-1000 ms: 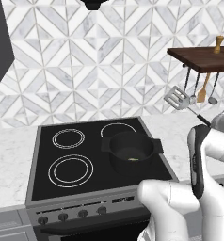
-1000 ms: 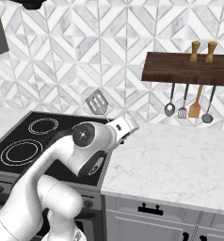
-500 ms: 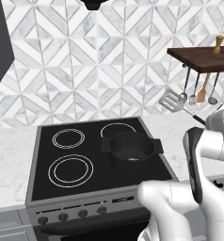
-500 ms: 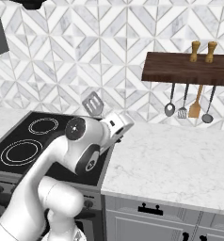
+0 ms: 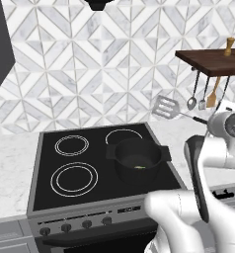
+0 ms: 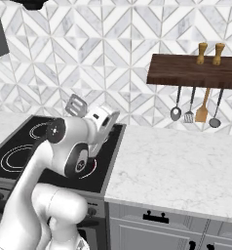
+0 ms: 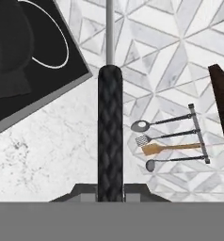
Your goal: Put the mushroom and lemon wedge in the pot. Retrieve the spatula and lightly stir the vegetables in the pot.
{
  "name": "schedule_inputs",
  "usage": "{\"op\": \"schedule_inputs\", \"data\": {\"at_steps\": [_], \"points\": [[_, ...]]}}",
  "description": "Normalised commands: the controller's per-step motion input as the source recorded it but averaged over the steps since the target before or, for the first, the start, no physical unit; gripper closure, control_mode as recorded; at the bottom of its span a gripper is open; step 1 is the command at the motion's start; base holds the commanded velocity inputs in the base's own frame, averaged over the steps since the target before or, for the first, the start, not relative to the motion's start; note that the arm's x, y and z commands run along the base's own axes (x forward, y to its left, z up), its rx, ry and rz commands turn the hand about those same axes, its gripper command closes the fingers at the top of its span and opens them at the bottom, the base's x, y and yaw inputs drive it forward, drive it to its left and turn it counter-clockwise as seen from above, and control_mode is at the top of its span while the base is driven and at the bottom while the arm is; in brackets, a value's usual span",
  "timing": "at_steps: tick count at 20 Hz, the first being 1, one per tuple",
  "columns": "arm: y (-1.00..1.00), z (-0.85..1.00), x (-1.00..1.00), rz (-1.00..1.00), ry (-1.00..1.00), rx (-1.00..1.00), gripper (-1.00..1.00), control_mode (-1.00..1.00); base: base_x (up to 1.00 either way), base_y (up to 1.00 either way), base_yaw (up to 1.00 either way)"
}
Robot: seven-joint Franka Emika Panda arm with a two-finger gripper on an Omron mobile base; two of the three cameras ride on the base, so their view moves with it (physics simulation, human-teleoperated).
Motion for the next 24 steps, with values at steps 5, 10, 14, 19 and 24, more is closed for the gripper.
{"op": "schedule_inputs", "data": {"at_steps": [5,10,14,19,24], "points": [[0.21,0.29,0.01,0.23,0.00,-0.39,1.00,-1.00,0.00,0.00,0.00],[0.03,0.27,0.10,0.27,-0.04,-0.37,1.00,-1.00,0.00,0.00,0.00],[0.03,0.12,0.00,0.34,-0.05,-0.39,1.00,-1.00,0.00,0.00,0.00],[0.29,0.18,0.05,0.08,0.00,-0.29,1.00,-1.00,0.00,0.00,0.00],[0.33,0.15,0.07,-0.05,0.01,-0.33,1.00,-1.00,0.00,0.00,0.00]]}}
